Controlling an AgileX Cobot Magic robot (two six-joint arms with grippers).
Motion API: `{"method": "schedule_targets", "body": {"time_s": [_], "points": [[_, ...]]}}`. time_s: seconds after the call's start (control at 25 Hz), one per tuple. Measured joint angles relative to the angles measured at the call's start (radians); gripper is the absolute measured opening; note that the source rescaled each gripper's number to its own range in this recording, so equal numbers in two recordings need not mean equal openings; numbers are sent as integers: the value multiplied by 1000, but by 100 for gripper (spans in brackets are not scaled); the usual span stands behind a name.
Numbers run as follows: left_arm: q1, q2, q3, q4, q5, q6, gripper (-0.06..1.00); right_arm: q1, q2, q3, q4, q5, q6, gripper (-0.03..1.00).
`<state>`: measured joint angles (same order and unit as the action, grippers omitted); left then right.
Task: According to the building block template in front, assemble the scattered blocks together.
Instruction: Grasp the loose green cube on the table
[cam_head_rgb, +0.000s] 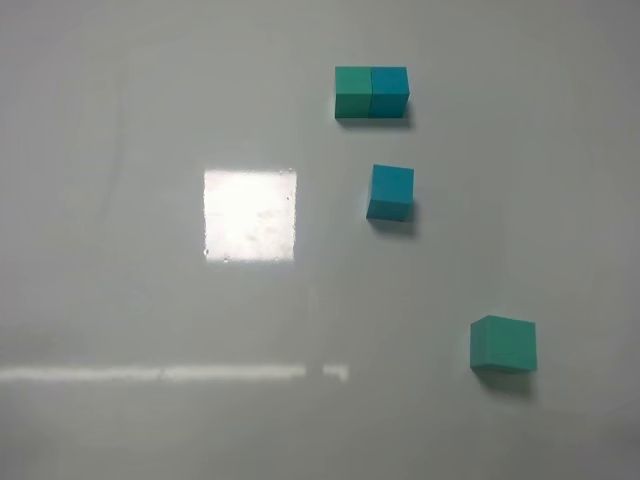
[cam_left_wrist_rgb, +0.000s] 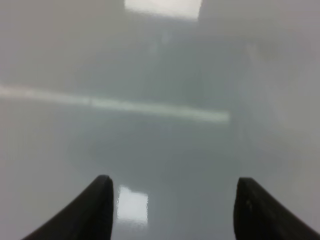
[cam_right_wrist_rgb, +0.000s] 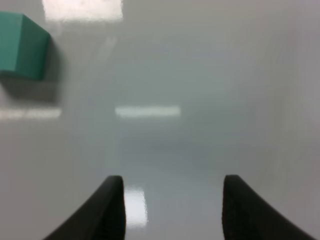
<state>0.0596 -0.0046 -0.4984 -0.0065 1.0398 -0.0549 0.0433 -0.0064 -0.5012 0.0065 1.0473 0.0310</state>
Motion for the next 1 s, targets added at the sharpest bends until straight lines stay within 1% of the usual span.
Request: {"method": "schedule_targets", "body": {"time_s": [0.48, 0.56, 0.6, 0.64, 0.68, 0.76, 0.88, 1.0], "points": [[-2, 0, 0, 0, -3, 0, 32, 0, 0, 0, -7, -1, 1, 2], [-2, 0, 0, 0, -3, 0, 32, 0, 0, -4, -20, -11, 8, 1], [-2, 0, 0, 0, -3, 0, 32, 0, 0, -16, -30, -31, 7, 1], [-2, 0, 0, 0, -3, 0, 32, 0, 0, -40, -31, -69, -13, 1], [-2, 0, 0, 0, -3, 0, 32, 0, 14, -69, -25, -106, -59, 1], [-2, 0, 0, 0, -3, 0, 32, 0, 94, -164, -7, -134, -151, 1], [-2, 0, 0, 0, -3, 0, 32, 4, 332, -310, 34, -97, -265, 1], [-2, 0, 0, 0, -3, 0, 32, 22, 548, -454, 105, -69, -423, 1]]}}
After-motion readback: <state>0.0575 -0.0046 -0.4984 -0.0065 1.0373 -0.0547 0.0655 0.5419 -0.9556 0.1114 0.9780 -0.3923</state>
